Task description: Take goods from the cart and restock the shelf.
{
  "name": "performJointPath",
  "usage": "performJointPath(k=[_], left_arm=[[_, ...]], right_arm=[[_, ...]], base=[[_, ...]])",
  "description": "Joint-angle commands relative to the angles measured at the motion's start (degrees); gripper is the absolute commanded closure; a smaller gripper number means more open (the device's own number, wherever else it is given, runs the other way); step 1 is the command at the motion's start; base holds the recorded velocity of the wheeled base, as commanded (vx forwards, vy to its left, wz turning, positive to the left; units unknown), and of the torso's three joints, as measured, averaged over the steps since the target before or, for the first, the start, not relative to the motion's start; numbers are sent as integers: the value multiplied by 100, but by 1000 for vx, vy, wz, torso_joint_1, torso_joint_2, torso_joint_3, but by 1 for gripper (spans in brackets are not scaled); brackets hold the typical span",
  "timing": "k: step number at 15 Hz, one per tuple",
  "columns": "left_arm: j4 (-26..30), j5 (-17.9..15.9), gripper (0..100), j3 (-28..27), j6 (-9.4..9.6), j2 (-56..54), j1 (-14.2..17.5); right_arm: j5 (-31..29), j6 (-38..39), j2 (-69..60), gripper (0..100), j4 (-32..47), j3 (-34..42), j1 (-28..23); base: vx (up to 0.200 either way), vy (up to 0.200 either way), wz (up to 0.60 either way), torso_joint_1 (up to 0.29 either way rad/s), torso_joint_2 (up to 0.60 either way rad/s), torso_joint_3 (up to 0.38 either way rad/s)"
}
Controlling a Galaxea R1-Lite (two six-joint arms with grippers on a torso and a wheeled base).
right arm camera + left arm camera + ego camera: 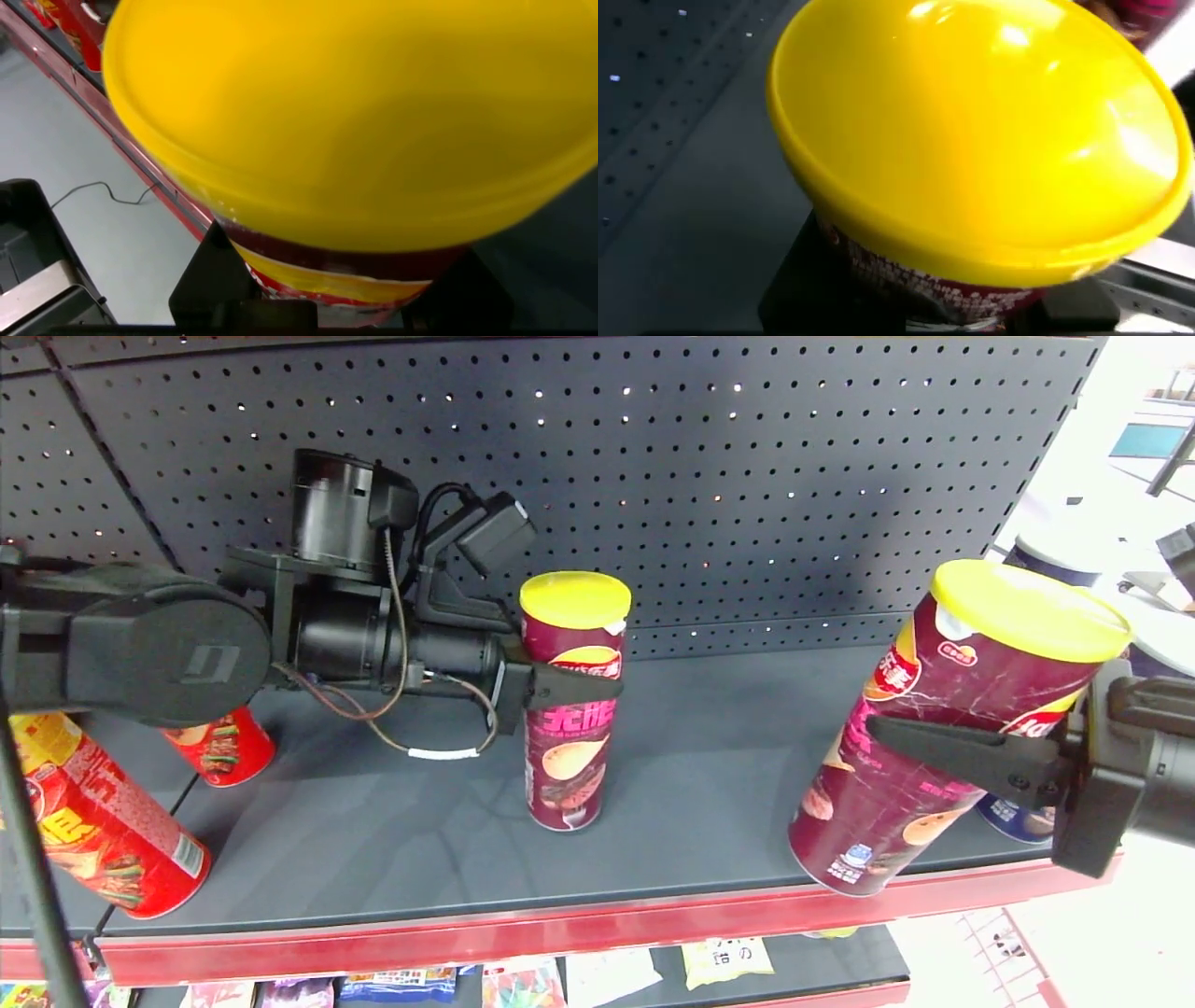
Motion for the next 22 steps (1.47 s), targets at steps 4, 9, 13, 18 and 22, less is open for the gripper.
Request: performJointPath(k=[4, 9, 13, 18, 22], left_arm=[[-20, -398, 100, 747, 54, -559, -30], [-934, -434, 100, 747, 159, -234, -21], [-978, -1005, 100, 949, 159, -208, -82], [-1760, -1014, 100, 1274, 124, 47, -82], [-1821, -1014, 100, 1371, 116, 65, -91]], right_arm=[[3, -1, -20, 100, -1, -3, 12], [3, -1, -20, 100, -1, -12, 12], [3, -1, -29, 100, -1, -21, 12], [3, -1, -20, 100, -1, -38, 12], [-5, -1, -29, 100, -10, -30, 12]], base=[[0, 0, 0, 0, 0, 0], [0, 0, 0, 0, 0, 0], [0, 0, 0, 0, 0, 0], [0, 0, 0, 0, 0, 0], [0, 0, 0, 0, 0, 0]])
